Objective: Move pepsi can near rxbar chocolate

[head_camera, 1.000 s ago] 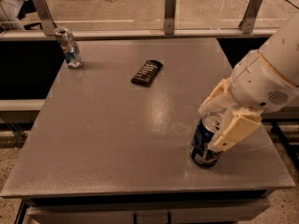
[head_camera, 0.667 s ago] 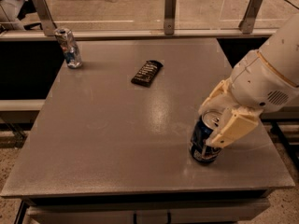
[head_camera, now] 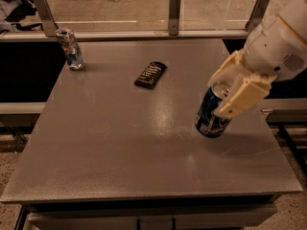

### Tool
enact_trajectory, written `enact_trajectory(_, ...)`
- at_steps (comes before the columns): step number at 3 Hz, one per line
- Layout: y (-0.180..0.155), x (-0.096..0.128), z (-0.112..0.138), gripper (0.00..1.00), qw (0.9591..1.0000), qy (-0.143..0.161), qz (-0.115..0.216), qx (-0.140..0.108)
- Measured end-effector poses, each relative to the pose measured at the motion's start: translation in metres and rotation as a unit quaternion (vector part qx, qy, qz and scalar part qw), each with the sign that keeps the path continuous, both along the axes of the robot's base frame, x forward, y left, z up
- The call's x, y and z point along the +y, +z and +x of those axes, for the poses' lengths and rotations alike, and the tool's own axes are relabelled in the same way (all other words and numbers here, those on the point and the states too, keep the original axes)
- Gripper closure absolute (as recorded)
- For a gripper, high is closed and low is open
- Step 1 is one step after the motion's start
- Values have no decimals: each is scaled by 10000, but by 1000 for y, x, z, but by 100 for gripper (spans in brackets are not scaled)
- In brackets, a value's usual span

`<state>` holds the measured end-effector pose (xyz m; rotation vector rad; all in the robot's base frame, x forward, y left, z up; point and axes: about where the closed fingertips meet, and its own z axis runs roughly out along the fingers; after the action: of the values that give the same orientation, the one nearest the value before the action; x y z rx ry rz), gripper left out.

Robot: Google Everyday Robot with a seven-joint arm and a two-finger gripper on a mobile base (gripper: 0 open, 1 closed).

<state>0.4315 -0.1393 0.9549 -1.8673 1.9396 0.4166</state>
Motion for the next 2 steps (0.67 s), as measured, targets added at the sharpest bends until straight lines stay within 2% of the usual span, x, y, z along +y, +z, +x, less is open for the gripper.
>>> enact_trajectory(1,37,-12,51,100,9982,-482,131,-317)
enact_trajectory(2,64,-12,92,100,9913,-1046,449,-661)
